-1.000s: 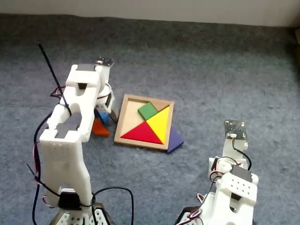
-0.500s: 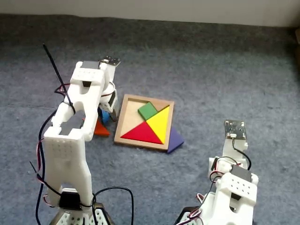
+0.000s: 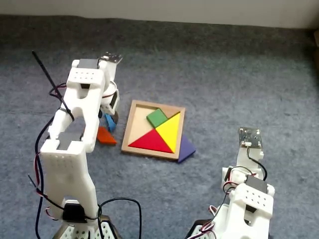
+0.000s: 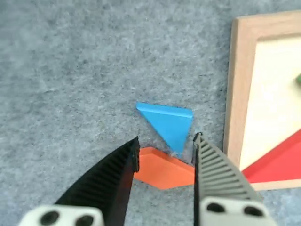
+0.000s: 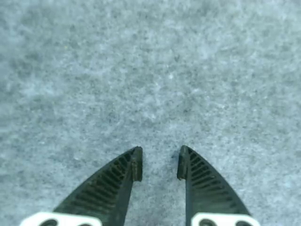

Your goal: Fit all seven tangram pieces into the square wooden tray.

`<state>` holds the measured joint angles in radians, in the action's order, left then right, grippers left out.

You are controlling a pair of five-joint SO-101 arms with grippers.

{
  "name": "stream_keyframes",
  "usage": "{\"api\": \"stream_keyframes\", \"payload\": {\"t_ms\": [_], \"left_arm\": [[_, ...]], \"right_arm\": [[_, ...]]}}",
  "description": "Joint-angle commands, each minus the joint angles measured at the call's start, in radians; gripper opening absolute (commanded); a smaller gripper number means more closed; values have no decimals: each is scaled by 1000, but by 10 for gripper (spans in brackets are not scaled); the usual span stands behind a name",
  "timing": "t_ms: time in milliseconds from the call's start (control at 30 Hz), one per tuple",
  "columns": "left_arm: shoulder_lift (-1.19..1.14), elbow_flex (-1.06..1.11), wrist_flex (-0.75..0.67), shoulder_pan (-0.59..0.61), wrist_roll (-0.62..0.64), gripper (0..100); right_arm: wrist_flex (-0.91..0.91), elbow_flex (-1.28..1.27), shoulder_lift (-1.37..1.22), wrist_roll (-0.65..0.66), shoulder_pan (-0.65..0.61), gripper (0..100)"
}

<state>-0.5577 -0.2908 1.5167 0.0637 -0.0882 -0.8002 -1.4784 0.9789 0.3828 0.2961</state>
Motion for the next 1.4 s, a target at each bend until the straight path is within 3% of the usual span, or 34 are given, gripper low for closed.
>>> {"api": "stream_keyframes", "payload": {"t_ms": [0, 167, 267, 500, 900, 1367], "left_arm": [[58, -41, 2, 7, -5, 191], [56, -39, 0, 12, 3, 273], [10, -48, 0, 8, 6, 259], [-119, -51, -78, 15, 164, 255], [-111, -42, -77, 13, 333, 252], [-93, -44, -83, 8, 339, 252]], "right_arm": [[16, -2, -2, -2, 25, 134], [16, -2, -2, -2, 25, 134], [16, -2, -2, -2, 25, 134], [16, -2, -2, -2, 25, 134], [16, -4, -2, -2, 25, 134], [16, -4, -2, -2, 45, 134]]}}
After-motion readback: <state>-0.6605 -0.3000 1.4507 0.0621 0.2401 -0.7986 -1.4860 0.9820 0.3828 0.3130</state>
